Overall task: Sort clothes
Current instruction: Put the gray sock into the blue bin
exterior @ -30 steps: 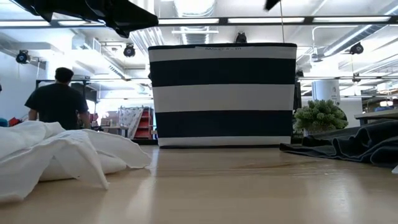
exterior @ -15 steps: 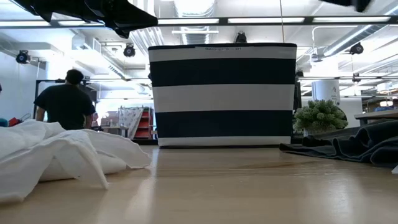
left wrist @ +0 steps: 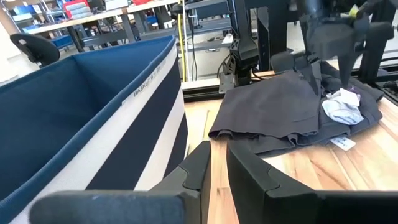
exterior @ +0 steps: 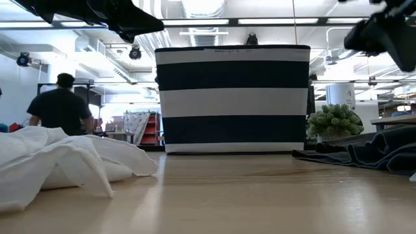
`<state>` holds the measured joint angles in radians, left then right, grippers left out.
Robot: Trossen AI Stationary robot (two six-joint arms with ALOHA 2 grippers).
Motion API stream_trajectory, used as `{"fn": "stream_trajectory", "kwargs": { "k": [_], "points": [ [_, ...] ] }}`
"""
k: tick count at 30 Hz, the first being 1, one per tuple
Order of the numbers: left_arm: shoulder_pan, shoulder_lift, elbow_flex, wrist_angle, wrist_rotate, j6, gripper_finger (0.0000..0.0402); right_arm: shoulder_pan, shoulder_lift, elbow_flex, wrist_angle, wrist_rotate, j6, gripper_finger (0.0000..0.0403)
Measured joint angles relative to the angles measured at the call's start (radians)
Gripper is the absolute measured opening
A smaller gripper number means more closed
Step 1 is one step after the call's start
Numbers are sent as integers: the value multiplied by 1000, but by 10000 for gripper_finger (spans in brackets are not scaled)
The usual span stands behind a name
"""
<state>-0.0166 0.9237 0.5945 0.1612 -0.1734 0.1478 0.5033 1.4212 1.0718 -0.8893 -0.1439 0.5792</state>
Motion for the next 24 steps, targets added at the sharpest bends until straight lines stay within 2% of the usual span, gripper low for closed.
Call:
{"fn": "stream_trajectory", "kwargs": {
  "k": [10, 16, 20, 24],
  "points": [
    [0, 0, 0, 1, 0, 0, 38, -42, 2, -164, 228, -150, -5, 212],
    [0, 0, 0, 1, 0, 0, 38, -53, 7, -207, 271, -155, -6, 196],
    [0, 0, 0, 1, 0, 0, 38, -53, 31, -220, 276, -155, -15, 172],
    [0, 0, 0, 2, 0, 0, 37, -59, 68, -213, 278, -179, -38, 125]
  ]
}}
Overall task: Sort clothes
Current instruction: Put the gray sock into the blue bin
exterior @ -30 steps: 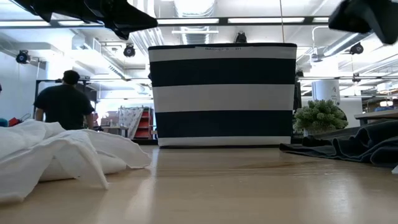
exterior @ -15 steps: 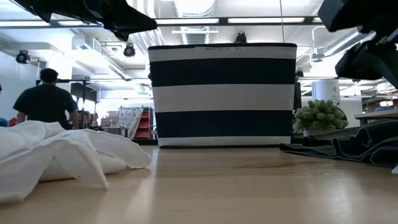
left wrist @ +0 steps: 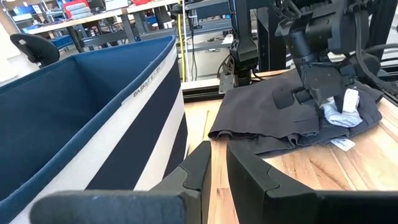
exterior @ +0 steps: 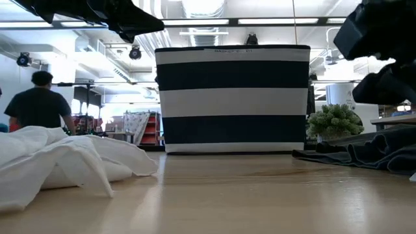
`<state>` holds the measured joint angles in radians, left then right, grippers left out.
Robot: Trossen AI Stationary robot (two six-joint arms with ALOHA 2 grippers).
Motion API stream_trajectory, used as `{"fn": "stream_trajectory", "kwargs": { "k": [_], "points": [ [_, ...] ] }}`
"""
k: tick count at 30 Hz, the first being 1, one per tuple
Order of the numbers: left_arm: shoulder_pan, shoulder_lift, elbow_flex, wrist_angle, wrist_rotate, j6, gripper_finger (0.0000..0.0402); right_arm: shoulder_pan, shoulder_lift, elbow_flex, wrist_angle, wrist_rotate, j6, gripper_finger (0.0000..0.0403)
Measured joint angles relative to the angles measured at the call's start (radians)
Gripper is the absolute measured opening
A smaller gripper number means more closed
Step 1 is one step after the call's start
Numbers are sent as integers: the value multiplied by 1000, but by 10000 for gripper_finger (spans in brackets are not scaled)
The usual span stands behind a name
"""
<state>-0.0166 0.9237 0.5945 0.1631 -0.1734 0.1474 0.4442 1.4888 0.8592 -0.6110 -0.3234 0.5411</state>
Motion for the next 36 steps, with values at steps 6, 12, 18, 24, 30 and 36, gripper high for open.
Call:
{"fn": "stream_trajectory", "kwargs": {
  "k": [6, 12, 18, 24, 30, 36],
  "points": [
    [0, 0, 0, 0, 0, 0, 37, 0, 19, 75, -19, 2, -84, 15],
    [0, 0, 0, 0, 0, 0, 37, 0, 9, 257, -160, 132, -191, 9],
    [0, 0, 0, 0, 0, 0, 37, -11, 8, 496, -326, 478, -365, 3],
    [0, 0, 0, 0, 0, 0, 37, -83, 7, 674, -329, 782, -556, 1],
    [0, 0, 0, 0, 0, 0, 37, -231, 2, 780, -263, 889, -731, 1],
    [0, 0, 0, 0, 0, 0, 37, -457, 0, 858, -143, 906, -868, 1]
  ]
}}
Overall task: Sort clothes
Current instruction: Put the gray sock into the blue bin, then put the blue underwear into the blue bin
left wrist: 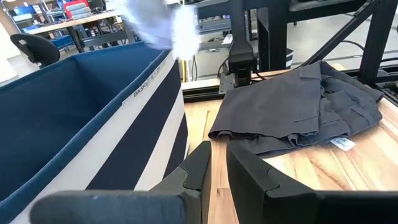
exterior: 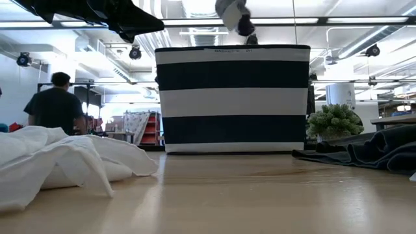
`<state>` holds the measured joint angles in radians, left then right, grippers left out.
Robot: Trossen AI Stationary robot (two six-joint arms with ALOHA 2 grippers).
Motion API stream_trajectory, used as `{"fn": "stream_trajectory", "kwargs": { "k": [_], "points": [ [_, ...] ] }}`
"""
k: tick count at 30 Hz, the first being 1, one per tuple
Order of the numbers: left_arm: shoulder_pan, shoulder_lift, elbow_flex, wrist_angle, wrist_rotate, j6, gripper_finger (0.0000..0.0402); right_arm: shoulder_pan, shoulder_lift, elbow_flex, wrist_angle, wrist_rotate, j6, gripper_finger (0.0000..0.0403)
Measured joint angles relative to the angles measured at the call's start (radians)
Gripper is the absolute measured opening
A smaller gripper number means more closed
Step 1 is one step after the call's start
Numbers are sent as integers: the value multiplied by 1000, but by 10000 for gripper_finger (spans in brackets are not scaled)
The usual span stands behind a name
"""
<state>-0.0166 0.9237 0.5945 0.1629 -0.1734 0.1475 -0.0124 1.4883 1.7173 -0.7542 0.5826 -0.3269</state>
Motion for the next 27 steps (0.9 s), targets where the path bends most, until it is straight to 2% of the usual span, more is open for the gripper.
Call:
{"fn": "stream_trajectory", "kwargs": {
  "k": [2, 5, 8, 10, 16, 21, 27],
  "points": [
    [0, 0, 0, 0, 0, 0, 37, -74, 0, 17, 49, -36, -33, 0],
    [0, 0, 0, 0, 0, 0, 37, -192, 0, 27, 93, -145, -51, 0],
    [0, 0, 0, 0, 0, 0, 37, -294, 1, 12, 91, -263, -28, 0],
    [0, 0, 0, 0, 0, -6, 37, -346, 1, -13, 96, -296, 5, 0],
    [0, 0, 0, 0, 1, -10, 37, -441, 2, -116, 119, -303, 89, 16],
    [0, 0, 0, 0, 56, 6, 42, -448, 2, -148, 132, -306, 99, 63],
    [0, -2, 0, 1, 60, 16, 70, -449, 2, -148, 164, -303, 118, 130]
  ]
}}
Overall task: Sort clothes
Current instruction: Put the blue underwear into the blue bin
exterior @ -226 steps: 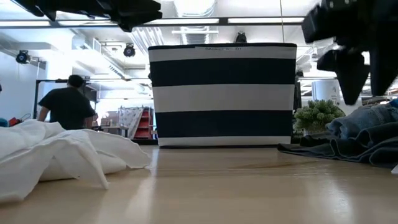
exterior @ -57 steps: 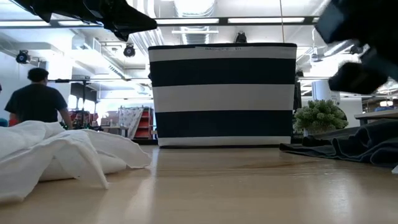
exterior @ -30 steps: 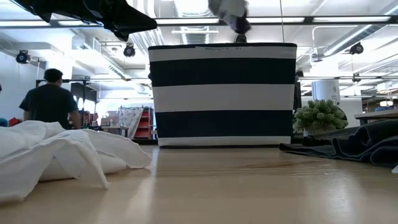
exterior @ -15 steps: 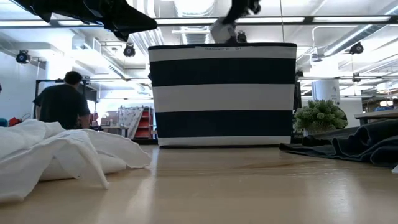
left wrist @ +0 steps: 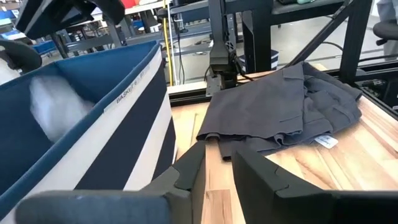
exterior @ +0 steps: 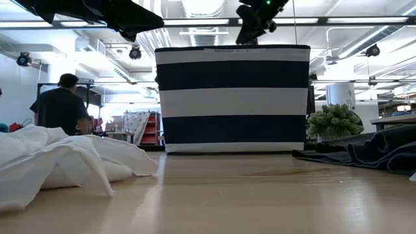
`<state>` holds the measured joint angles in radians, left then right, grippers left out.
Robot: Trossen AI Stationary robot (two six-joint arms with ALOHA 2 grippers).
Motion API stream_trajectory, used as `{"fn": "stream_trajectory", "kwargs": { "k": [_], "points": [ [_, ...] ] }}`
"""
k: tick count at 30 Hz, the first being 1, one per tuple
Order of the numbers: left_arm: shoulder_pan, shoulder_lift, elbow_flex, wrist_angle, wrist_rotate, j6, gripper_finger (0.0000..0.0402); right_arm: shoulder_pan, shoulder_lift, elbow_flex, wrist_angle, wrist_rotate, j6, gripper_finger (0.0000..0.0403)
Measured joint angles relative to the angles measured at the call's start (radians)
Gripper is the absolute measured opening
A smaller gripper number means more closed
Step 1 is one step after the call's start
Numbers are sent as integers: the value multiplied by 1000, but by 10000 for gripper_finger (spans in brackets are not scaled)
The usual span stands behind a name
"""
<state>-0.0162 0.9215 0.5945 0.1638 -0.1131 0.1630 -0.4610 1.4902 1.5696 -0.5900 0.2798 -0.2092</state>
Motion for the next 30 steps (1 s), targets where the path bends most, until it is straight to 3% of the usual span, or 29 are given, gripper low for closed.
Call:
{"fn": "stream_trajectory", "kwargs": {
  "k": [3, 6, 9, 11, 13, 19, 24, 30],
  "points": [
    [-2, -4, 0, -6, 0, 3, 92, 0, -1, 0, -6, -20, -28, 152],
    [-13, -14, 0, -18, 0, 11, 118, 5, -1, 0, -8, -27, -26, 143],
    [-34, -27, 14, -84, 0, 11, 143, 25, -4, -6, -6, -26, -46, 86],
    [-53, -29, 59, -202, -4, 11, 157, 46, -7, -17, -4, -28, -70, 32],
    [-78, -24, 121, -337, -29, 7, 166, 72, -9, -30, -3, -31, -82, 11],
    [-185, 38, 308, -625, -134, -54, 168, 167, -14, -65, 31, -27, -87, 2],
    [-266, 116, 430, -878, -150, -197, 161, 276, -64, -140, 119, -29, -98, 0],
    [-344, 210, 479, -1059, -113, -372, 163, 418, -159, -313, 294, -26, -86, 0]
  ]
}}
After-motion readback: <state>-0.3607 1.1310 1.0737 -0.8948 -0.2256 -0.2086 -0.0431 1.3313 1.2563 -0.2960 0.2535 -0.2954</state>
